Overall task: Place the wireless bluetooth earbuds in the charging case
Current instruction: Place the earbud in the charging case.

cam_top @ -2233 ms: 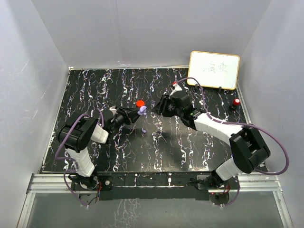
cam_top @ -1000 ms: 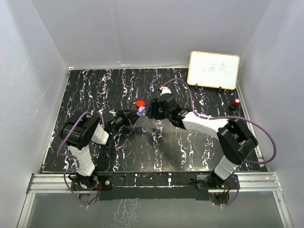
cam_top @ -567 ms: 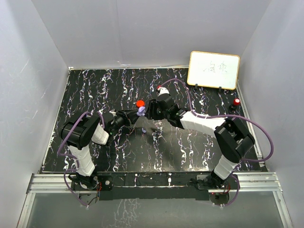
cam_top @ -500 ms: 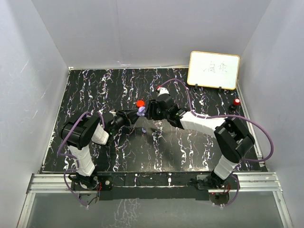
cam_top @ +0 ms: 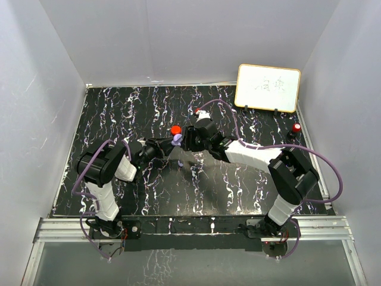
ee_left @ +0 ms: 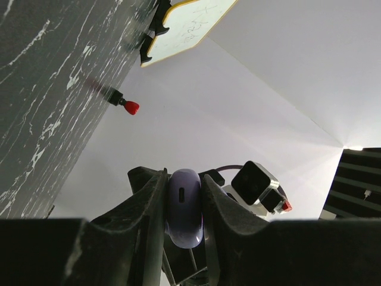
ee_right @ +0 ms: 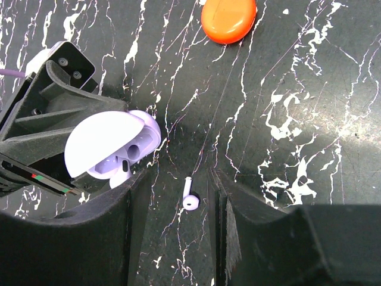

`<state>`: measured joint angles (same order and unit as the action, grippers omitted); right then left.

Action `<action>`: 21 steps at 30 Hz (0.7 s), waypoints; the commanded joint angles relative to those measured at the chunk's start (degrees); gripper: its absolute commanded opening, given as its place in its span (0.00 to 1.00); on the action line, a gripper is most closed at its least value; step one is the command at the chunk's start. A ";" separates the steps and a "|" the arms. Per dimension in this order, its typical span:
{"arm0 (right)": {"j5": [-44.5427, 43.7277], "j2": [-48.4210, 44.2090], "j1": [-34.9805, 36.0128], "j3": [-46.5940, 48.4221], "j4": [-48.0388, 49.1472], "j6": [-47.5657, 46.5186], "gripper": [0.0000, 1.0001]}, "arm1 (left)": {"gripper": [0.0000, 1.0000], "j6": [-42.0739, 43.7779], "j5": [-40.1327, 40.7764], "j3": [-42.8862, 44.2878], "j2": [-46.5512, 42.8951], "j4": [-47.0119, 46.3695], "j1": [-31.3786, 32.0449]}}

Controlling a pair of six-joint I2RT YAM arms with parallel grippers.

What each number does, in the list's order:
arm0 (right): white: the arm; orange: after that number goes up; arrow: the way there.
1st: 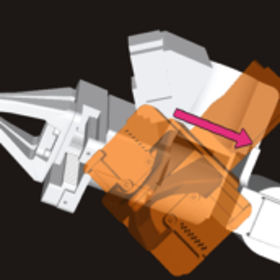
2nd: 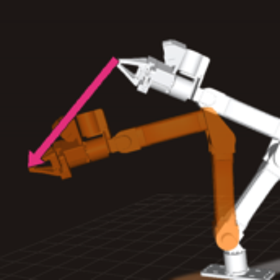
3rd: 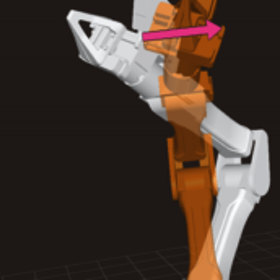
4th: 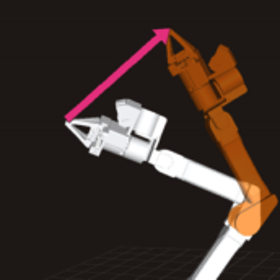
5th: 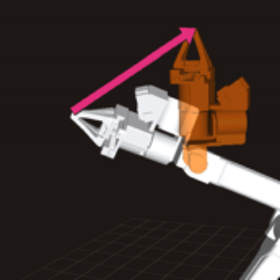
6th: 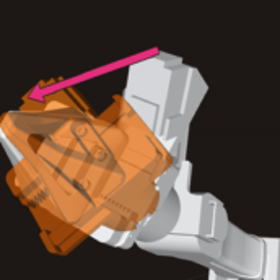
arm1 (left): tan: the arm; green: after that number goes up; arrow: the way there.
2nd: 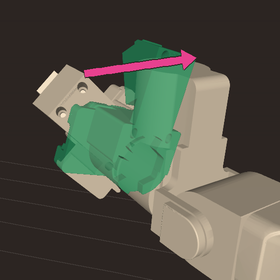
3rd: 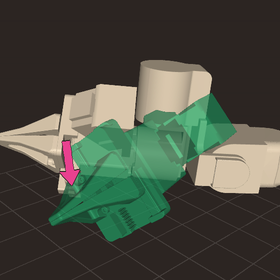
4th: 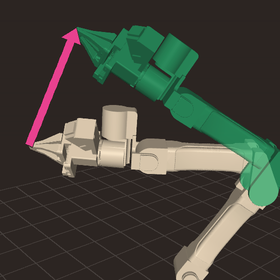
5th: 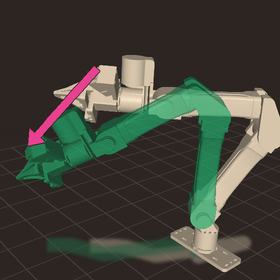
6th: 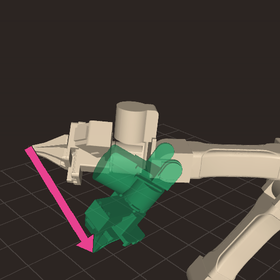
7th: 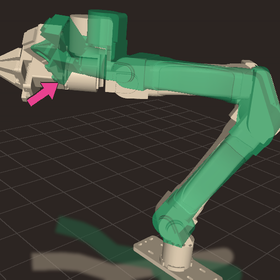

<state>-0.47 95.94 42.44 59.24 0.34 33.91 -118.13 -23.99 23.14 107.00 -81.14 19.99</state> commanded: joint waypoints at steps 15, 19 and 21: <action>-1.65 -4.54 0.90 3.11 1.86 -1.28 0.41 | 0.00 -1.76 -0.66 0.84 -0.06 -11.96 -0.30; -1.57 -4.51 1.15 3.29 1.79 -1.39 0.41 | 0.00 -1.76 -0.68 0.75 -0.11 -11.93 -0.25; -1.72 -4.45 1.15 3.42 1.77 -1.39 0.41 | 0.00 -1.67 -0.71 0.77 -0.07 -11.85 -0.30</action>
<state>-1.37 93.80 43.11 59.55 0.12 33.06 -118.13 -23.97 23.14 107.39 -81.25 19.97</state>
